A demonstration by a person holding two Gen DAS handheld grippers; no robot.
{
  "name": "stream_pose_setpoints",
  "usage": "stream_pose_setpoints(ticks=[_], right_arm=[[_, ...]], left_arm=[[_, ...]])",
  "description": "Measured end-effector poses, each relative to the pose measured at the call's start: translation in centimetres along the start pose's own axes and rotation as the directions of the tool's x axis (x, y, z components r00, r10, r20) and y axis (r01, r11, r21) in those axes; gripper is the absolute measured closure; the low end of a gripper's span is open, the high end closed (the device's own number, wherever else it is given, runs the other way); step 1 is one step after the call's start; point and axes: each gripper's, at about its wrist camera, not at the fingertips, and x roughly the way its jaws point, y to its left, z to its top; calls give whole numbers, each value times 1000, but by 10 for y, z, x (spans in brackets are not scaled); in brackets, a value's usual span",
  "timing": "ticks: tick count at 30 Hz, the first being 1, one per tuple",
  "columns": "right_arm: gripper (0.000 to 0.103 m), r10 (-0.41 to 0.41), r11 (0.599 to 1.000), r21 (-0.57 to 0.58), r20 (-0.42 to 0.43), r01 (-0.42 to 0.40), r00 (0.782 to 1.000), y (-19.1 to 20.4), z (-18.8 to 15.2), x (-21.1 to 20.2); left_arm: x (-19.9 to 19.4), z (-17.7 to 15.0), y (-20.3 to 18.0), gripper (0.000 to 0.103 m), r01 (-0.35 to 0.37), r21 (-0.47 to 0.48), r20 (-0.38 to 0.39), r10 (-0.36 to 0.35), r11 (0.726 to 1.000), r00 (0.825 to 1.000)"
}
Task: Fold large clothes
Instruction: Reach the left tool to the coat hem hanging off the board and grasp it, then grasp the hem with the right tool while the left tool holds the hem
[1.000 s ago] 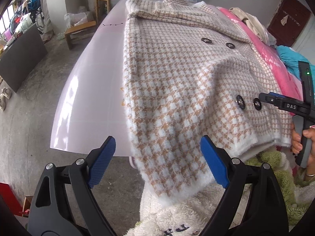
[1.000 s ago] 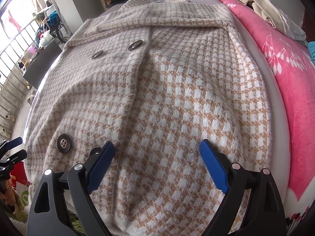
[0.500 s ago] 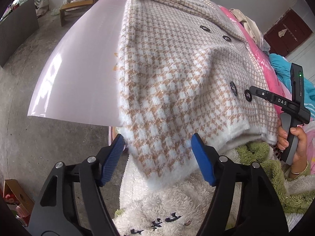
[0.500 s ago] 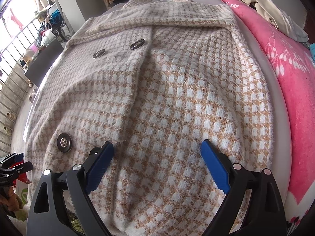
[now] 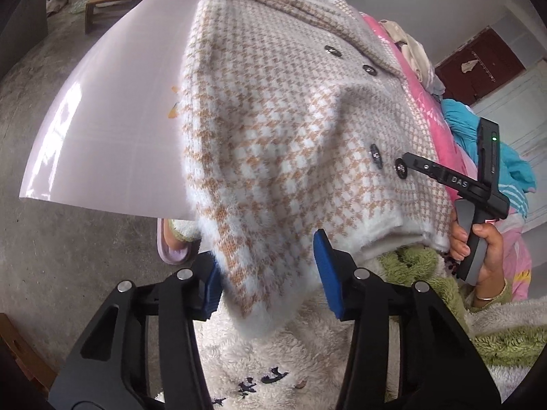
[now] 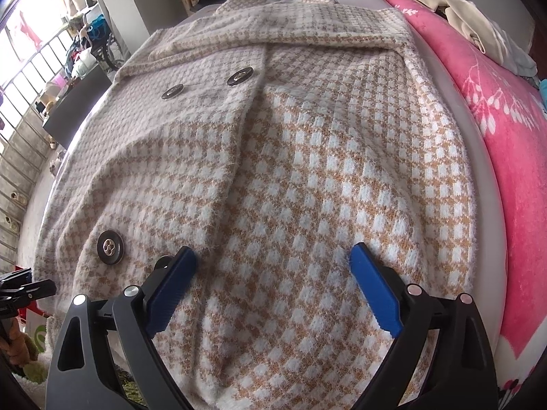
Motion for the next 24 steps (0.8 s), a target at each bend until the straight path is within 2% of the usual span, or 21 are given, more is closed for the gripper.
stream_pose_setpoints(ticks=[3, 9, 11, 12, 13, 14, 16, 21, 24], right_arm=[[13, -1, 1000, -2, 2, 1, 1000, 0, 0, 0], [13, 21, 1000, 11, 7, -21, 1000, -3, 0, -4], [13, 51, 998, 29, 19, -51, 999, -7, -2, -11], [13, 64, 997, 37, 26, -65, 998, -11, -3, -17], [13, 77, 996, 45, 34, -78, 996, -14, -5, -23], [13, 87, 995, 50, 39, -89, 995, -18, -7, -30], [13, 92, 994, 55, 45, -94, 995, -25, -14, -44], [16, 36, 997, 72, 33, -38, 999, -42, -39, -78], [19, 5, 993, 115, 0, -5, 1000, -54, -55, -87]], left_arm=[[-10, 3, -10, 57, 39, 35, 51, -41, 999, 998], [7, 16, -4, 58, 24, -20, 39, -23, 1000, 999], [6, 19, -11, 65, 9, 9, 54, -10, 1000, 999], [7, 19, -17, 66, -35, 41, 50, 33, 999, 998], [10, 20, -24, 72, -100, 81, 39, 97, 992, 994], [14, 21, -29, 77, -163, 117, 27, 161, 980, 987], [20, 19, -37, 80, -256, 176, 11, 258, 951, 966], [29, 19, -50, 80, -342, 244, 12, 349, 908, 937], [32, 20, -55, 80, -363, 261, 14, 373, 894, 928]])
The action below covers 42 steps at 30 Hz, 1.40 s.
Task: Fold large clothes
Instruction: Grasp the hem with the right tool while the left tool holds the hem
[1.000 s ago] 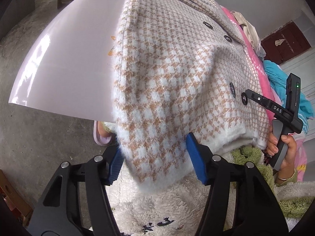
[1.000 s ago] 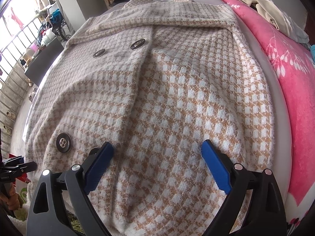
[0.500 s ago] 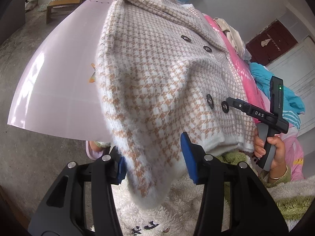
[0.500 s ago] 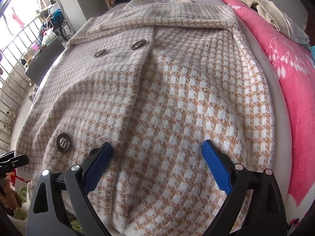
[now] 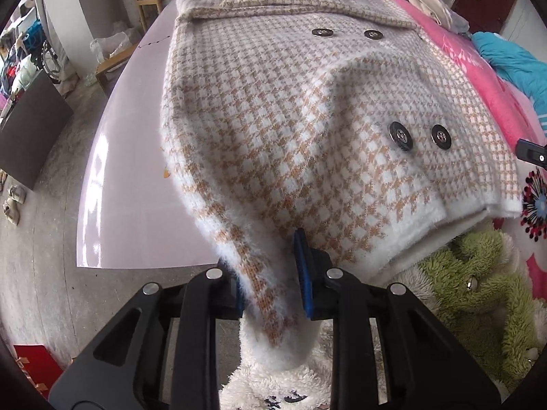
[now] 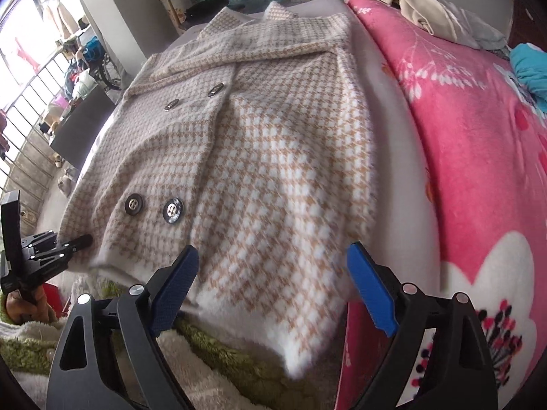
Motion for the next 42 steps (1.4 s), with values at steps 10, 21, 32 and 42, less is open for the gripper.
stream_pose_setpoints(ticks=[10, 21, 32, 42], right_arm=[[22, 101, 977, 204, -171, -65, 980, -30, -40, 34], [44, 181, 957, 264, -225, -119, 957, -43, -55, 52], [78, 189, 961, 243, -230, -131, 955, -36, -69, 45], [94, 138, 981, 163, -230, -101, 963, -8, -72, 27]], left_arm=[[-1, -2, 0, 80, -11, 1, -2, 11, 1000, 1000], [-3, -4, 1, 80, -18, 7, -1, 18, 1000, 1000], [-4, -5, -2, 80, -39, 22, -2, 39, 999, 999], [-3, -5, -8, 80, -67, 51, -1, 67, 996, 998]])
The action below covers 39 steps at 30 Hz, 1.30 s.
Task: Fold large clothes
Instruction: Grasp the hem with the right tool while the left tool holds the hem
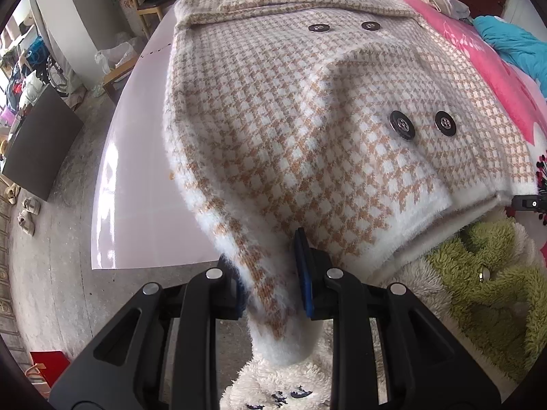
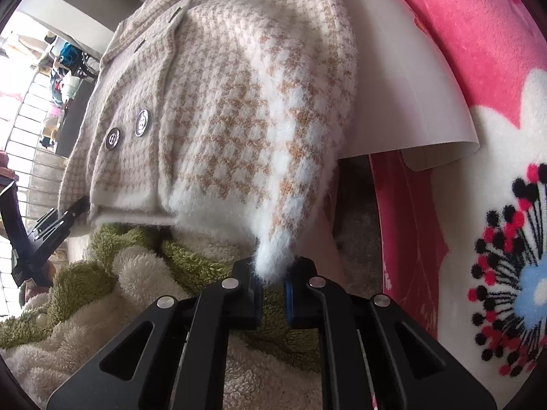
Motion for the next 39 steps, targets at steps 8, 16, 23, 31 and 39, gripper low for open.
stream_pose_setpoints(ticks=[8, 16, 23, 31, 39], right_arm=[[95, 3, 1000, -31, 18, -2, 1000, 19, 1, -12], [96, 72, 997, -28, 57, -70, 996, 32, 14, -26], [96, 93, 995, -31, 85, -91, 992, 36, 29, -24], [96, 135, 991, -27, 128, -132, 983, 24, 39, -20], [96, 173, 985, -25, 167, -171, 971, 23, 48, -26]], left_arm=[[1, 0, -1, 80, -4, 5, 0, 4, 1000, 1000], [-2, -1, -1, 80, 9, 3, 23, -9, 1000, 1000], [-7, 2, 3, 88, 41, 0, 75, -41, 999, 996], [-14, 7, 6, 92, 75, -22, 112, -72, 997, 991], [-21, 16, 3, 92, 72, -16, 156, -69, 997, 985]])
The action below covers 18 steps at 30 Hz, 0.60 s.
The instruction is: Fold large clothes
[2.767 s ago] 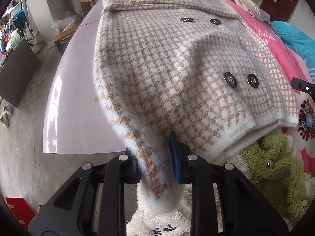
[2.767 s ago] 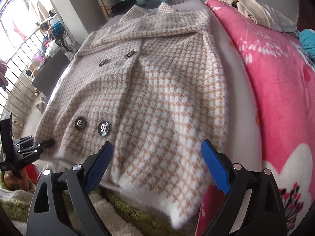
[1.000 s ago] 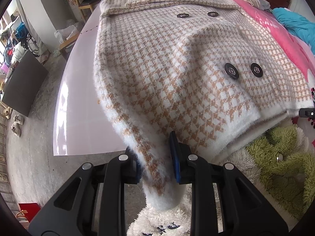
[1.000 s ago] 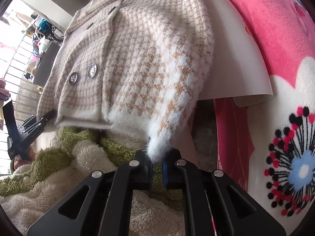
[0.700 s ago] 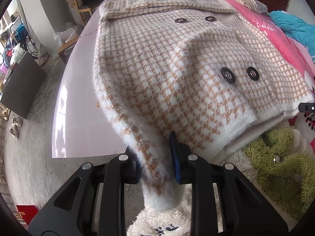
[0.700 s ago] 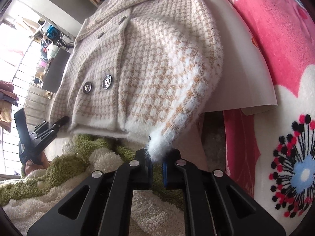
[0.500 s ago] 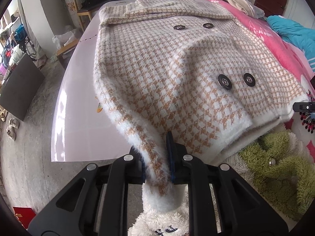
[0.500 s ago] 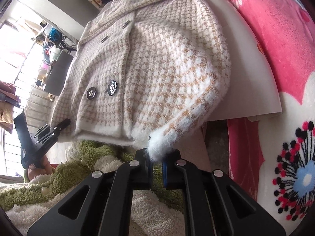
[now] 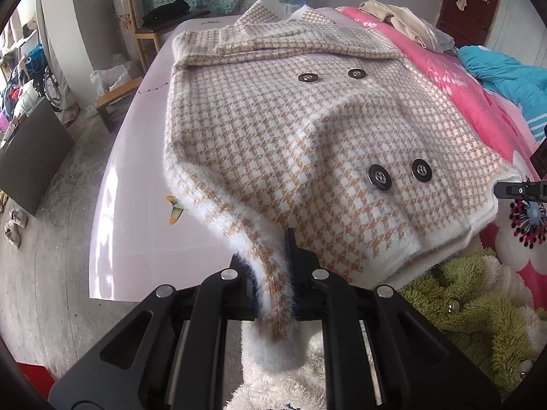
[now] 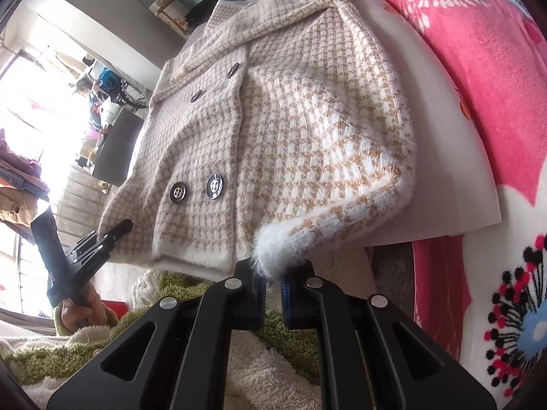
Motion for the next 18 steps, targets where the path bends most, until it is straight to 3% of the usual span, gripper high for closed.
stream_pose_setpoints(ticks=[18], right_arm=[[96, 75, 997, 21, 116, -78, 990, 2, 30, -25]], left_arm=[[-10, 42, 6, 93, 37, -33, 71, -34, 999, 997]])
